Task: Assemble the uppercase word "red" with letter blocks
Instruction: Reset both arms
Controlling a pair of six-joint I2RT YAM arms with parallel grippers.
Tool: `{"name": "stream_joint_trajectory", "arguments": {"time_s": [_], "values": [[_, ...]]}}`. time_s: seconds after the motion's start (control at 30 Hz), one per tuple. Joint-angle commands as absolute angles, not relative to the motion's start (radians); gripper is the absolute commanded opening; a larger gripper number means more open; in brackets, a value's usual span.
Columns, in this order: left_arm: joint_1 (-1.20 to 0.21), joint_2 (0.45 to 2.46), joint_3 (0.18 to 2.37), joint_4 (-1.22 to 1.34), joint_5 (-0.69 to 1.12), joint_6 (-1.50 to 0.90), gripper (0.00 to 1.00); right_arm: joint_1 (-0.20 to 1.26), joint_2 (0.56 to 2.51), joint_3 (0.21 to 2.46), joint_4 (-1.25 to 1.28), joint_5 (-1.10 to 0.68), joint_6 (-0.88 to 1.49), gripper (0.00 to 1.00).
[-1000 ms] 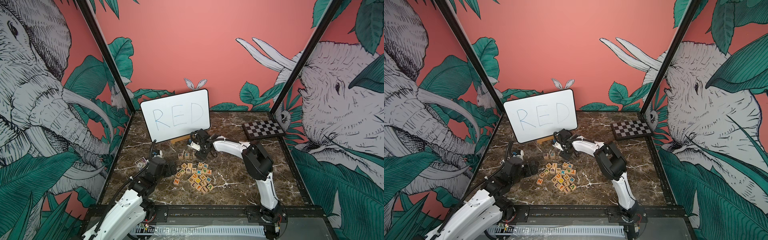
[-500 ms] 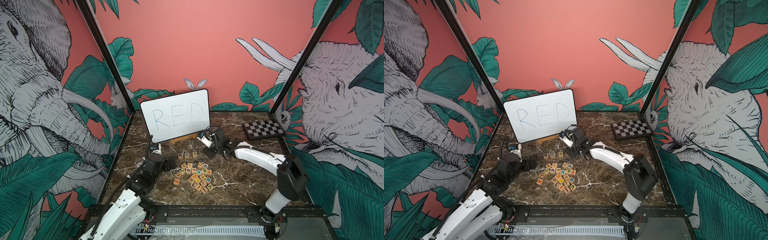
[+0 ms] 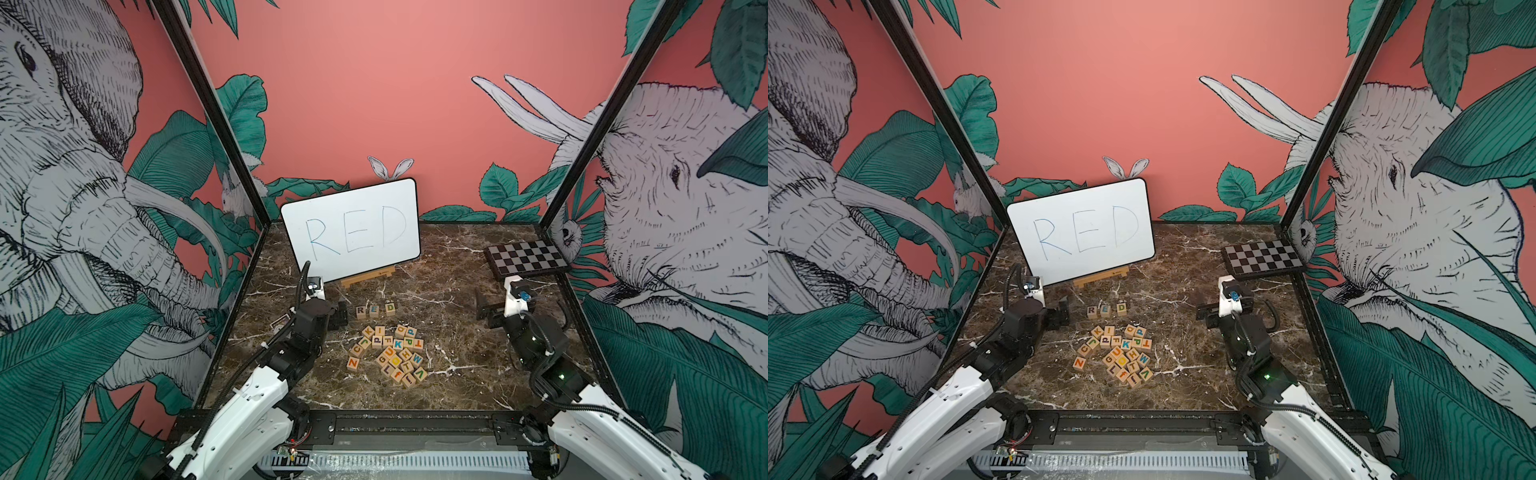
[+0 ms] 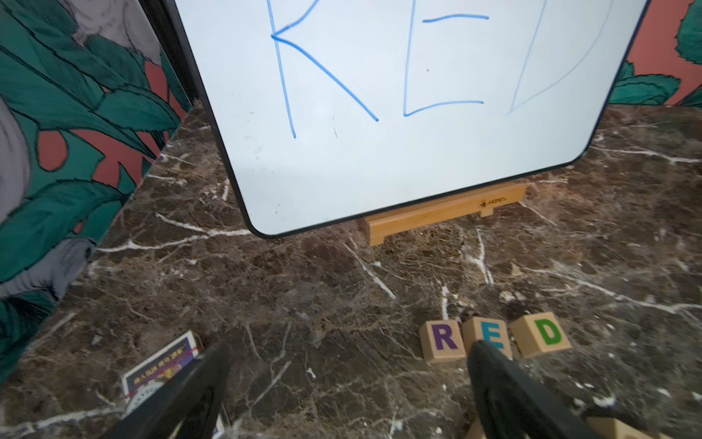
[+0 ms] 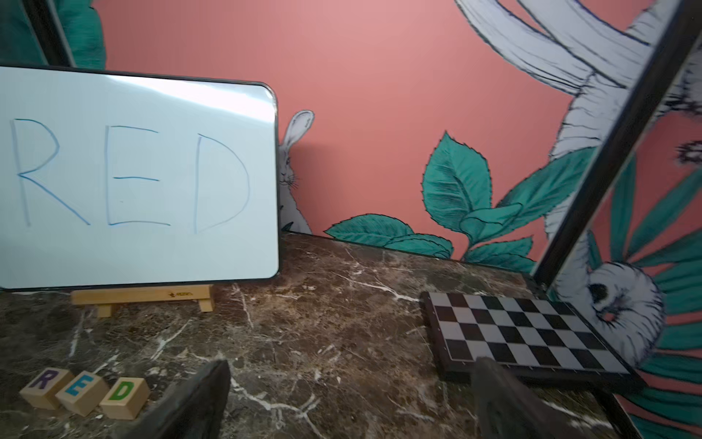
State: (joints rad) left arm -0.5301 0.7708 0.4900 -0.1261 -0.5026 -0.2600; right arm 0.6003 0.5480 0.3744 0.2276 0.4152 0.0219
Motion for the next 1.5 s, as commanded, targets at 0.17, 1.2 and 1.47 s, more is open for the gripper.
{"name": "stream_joint_trajectory", "arguments": {"time_s": [0.17, 1.2, 1.47], "values": [[-0.526, 0.933, 0.432, 0.135, -0.791, -0.017, 0.99, 0.588, 0.570, 0.267, 0.386, 0.798, -0.168, 0.99], [-0.141, 1.342, 0.291, 0.892, -0.284, 0.122, 1.00, 0.116, 1.518, 0.295, 1.043, 0.407, 0.008, 0.99], [-0.130, 1.524, 0.328, 1.011, -0.228, 0.156, 0.99, 0.096, 1.530, 0.374, 0.898, 0.352, 0.013, 0.99]]}}
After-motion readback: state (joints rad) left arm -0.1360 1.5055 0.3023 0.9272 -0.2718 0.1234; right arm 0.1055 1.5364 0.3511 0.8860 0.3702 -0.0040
